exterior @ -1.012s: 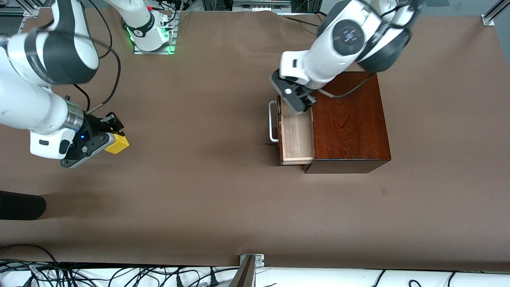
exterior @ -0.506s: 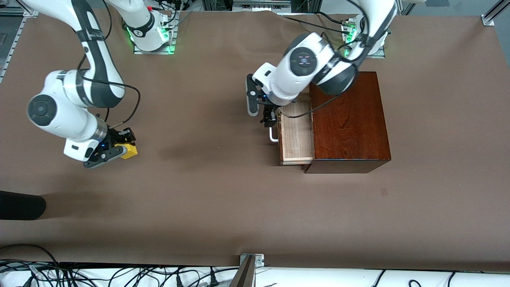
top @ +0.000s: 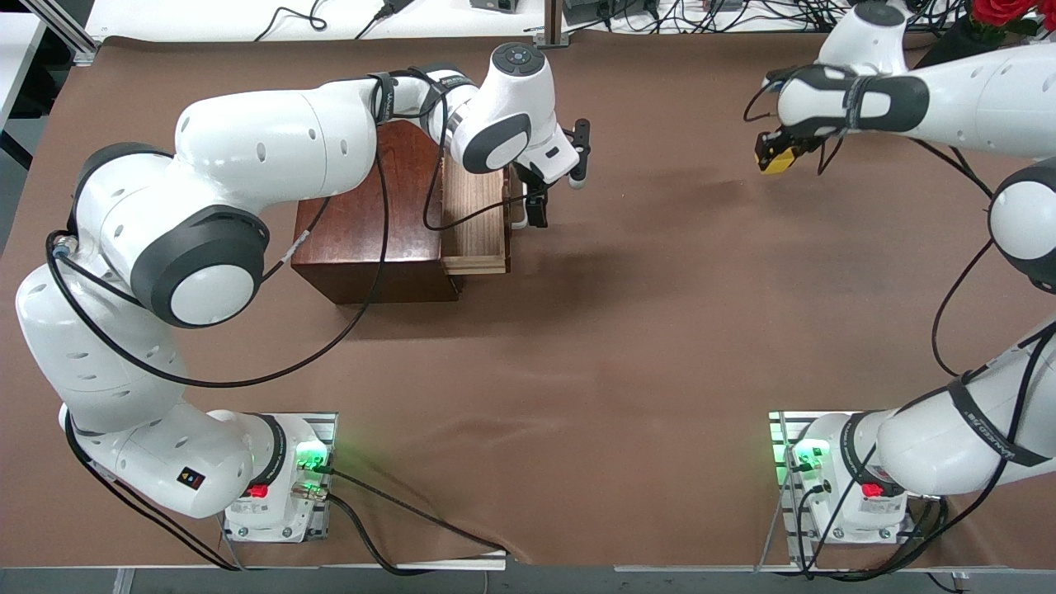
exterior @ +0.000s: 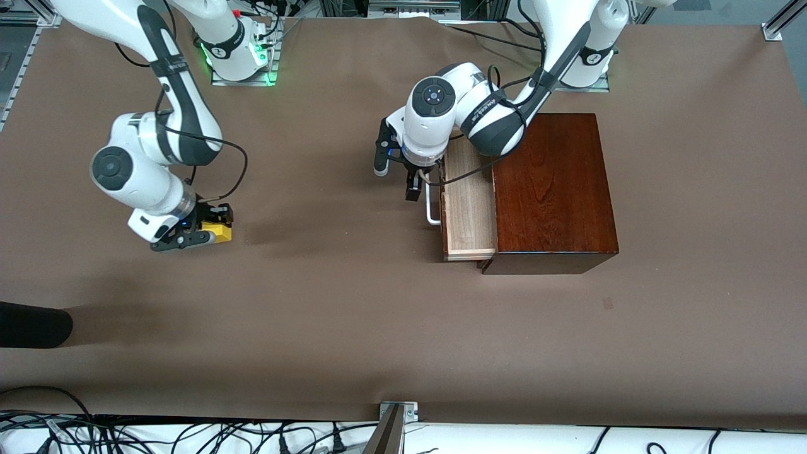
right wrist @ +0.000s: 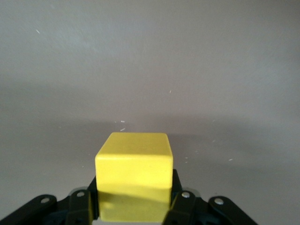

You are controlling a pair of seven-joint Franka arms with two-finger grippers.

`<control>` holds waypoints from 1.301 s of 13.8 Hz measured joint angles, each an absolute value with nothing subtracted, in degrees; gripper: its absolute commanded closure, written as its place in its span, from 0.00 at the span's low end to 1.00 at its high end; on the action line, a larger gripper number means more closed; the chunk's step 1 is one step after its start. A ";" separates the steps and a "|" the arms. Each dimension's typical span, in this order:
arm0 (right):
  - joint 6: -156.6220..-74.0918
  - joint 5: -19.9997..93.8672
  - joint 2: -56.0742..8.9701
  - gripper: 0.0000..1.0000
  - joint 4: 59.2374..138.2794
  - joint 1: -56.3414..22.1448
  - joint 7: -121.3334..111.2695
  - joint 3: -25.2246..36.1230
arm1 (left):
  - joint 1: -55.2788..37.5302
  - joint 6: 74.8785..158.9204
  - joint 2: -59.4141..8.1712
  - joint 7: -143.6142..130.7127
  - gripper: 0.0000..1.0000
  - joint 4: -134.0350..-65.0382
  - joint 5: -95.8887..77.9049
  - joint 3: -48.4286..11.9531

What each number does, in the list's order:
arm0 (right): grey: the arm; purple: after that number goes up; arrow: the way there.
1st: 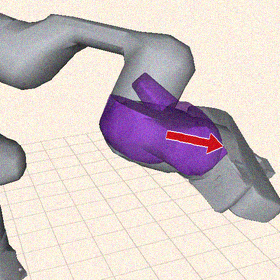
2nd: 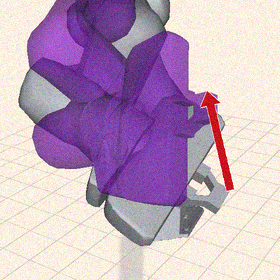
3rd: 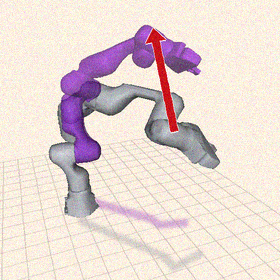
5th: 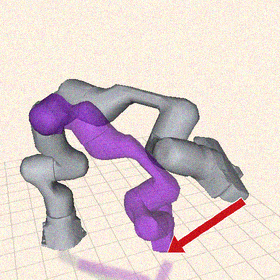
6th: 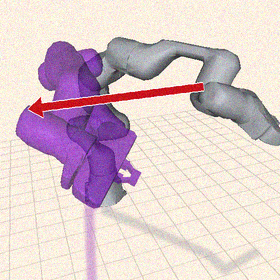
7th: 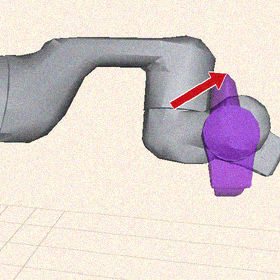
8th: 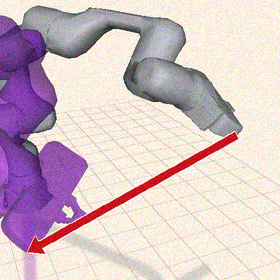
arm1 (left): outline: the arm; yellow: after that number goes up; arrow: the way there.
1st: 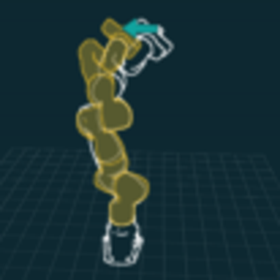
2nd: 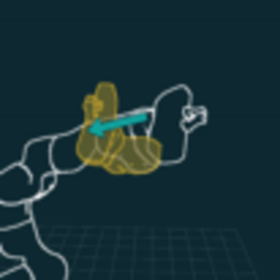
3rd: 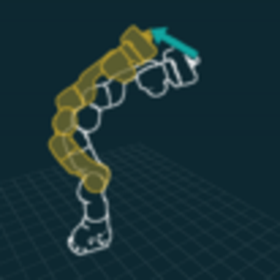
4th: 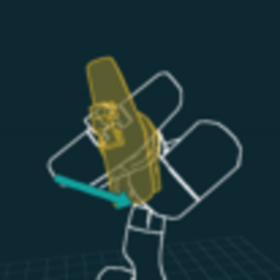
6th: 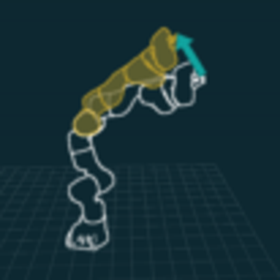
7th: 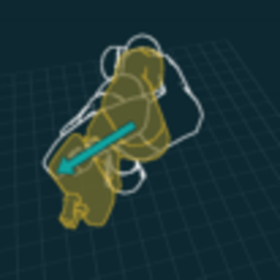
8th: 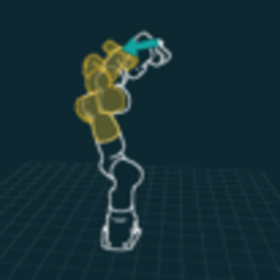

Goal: Open drawer, take yellow block, close drawer
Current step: 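Push the drawer shut with the left gripper while the right gripper lowers the cube, then open the right gripper to set the yellow cube on the table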

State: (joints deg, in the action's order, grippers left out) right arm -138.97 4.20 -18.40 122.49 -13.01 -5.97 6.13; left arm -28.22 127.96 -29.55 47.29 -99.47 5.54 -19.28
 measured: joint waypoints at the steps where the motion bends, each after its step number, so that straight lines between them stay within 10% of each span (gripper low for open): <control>1: -140.14 4.20 -18.82 1.00 123.64 -13.01 -5.07 5.94 | -28.15 127.63 -29.63 47.48 0.00 -99.95 5.58 -19.01; 12: -144.75 4.20 -23.53 0.94 125.93 -13.02 -1.88 4.96 | -27.20 113.86 -27.59 47.72 0.00 -100.11 8.15 -15.95; 14: -144.78 4.20 -23.53 0.19 125.94 -13.02 -1.88 4.96 | -27.01 111.57 -27.44 47.73 0.00 -100.15 8.88 -15.31; 15: -144.82 4.20 -23.52 0.00 125.94 -13.02 -1.87 4.96 | -26.96 110.59 -27.24 47.72 0.00 -100.16 9.34 -15.13; 18: -145.13 4.20 -22.65 0.00 125.40 -13.02 -1.85 4.70 | -26.43 109.24 -26.72 47.70 0.00 -100.30 9.54 -14.81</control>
